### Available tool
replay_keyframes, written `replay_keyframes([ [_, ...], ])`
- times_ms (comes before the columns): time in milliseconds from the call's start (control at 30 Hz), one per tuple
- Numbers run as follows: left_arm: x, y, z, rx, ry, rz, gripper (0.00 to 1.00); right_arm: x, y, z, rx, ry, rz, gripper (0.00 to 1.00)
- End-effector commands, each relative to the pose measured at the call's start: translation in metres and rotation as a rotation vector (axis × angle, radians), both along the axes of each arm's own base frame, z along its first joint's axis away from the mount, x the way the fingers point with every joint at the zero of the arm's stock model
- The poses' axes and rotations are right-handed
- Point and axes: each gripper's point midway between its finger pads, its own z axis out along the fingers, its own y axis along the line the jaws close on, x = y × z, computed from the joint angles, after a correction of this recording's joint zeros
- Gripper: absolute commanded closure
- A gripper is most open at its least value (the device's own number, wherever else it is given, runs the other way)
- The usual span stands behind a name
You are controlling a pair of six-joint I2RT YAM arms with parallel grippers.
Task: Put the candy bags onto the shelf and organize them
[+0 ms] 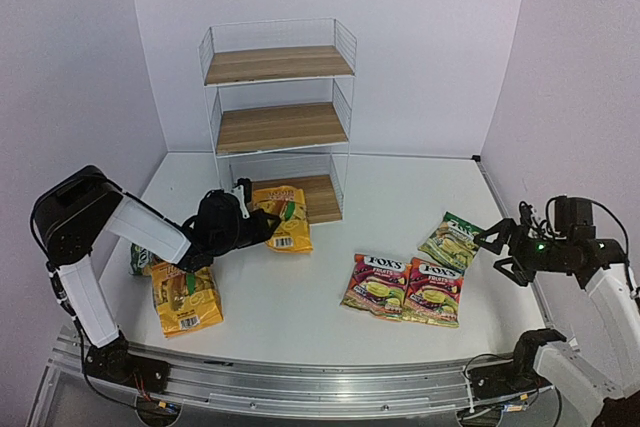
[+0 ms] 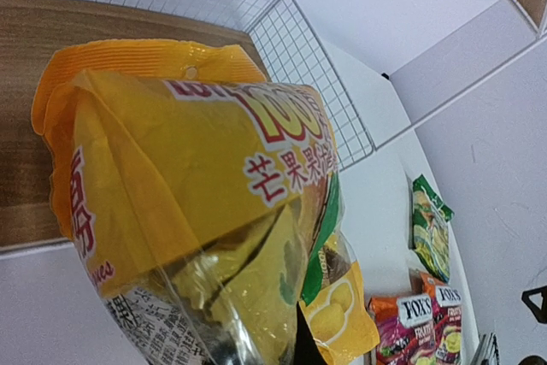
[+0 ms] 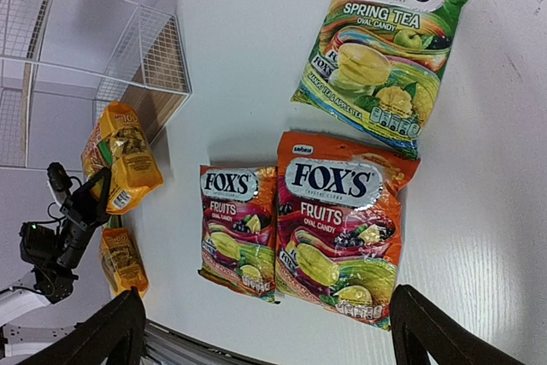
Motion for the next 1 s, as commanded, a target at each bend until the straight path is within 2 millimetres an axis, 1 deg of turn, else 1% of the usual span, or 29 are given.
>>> replay_keyframes([
  [0,0.037,-0.013,0.082,-0.201,-0.24,0.107,1.0,-0.002,-0.003,0.001,0.012,0.002,-0.042,0.04],
  [100,0.047,-0.017,0.079,-0.204,-0.258,0.123,1.0,-0.003,-0.005,0.005,0.007,-0.016,-0.063,0.04],
  [133,0.049,-0.02,0.074,-0.198,-0.255,0.122,1.0,-0.003,-0.006,0.006,0.006,-0.021,-0.071,0.04],
  [367,0.07,-0.033,0.076,-0.222,-0.3,0.14,1.0,-0.002,-0.01,0.01,0.002,-0.036,-0.101,0.04],
  [633,0.094,-0.056,0.055,-0.212,-0.282,0.13,1.0,-0.002,-0.011,0.018,-0.006,-0.062,-0.108,0.04],
  [767,0.104,-0.064,0.048,-0.197,-0.278,0.137,0.98,-0.002,-0.013,0.019,-0.015,-0.072,-0.11,0.04],
  [967,0.115,-0.068,0.043,-0.161,-0.28,0.151,0.94,-0.004,-0.011,0.02,-0.006,-0.076,-0.106,0.04],
])
